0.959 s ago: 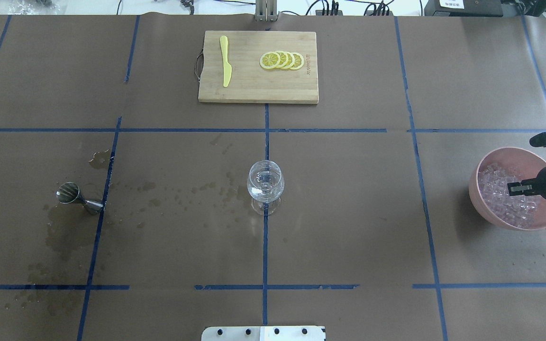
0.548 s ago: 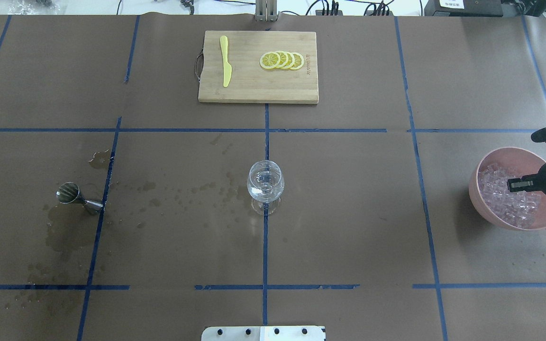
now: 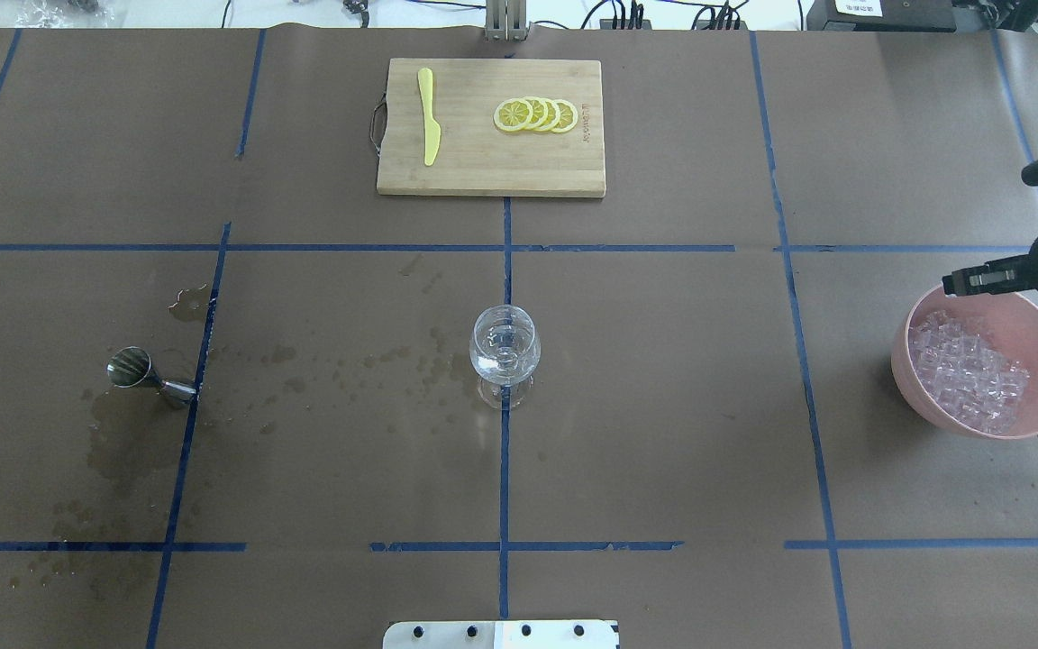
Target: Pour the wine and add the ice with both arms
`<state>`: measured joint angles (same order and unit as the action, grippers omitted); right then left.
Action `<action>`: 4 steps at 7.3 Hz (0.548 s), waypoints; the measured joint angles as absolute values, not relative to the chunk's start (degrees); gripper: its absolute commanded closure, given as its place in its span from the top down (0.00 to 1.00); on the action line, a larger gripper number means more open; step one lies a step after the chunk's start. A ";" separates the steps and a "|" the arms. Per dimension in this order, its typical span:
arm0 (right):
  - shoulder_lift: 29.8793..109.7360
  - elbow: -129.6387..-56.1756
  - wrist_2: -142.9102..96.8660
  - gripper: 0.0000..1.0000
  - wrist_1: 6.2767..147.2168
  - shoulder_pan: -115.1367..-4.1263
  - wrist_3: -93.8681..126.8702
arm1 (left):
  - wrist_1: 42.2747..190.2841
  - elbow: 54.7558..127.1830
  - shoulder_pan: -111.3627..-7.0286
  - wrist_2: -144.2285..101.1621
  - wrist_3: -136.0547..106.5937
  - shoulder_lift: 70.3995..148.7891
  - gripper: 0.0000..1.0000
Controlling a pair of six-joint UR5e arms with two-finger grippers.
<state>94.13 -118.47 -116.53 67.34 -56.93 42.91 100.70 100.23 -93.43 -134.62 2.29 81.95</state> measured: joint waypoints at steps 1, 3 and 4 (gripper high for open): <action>88.51 -120.57 -117.46 0.00 74.71 -57.23 43.24 | 100.89 100.22 -93.43 -134.66 2.27 82.08 1.00; 77.28 -123.95 -117.55 0.00 88.65 -54.64 48.00 | 101.55 100.20 -93.43 -134.84 2.21 82.16 1.00; 71.36 -124.50 -116.80 0.00 94.74 -52.08 51.76 | 101.71 100.20 -93.40 -134.89 2.20 82.20 1.00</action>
<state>71.36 -124.50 -116.80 94.74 -52.08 51.76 101.71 100.20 -93.40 -134.89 2.20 82.20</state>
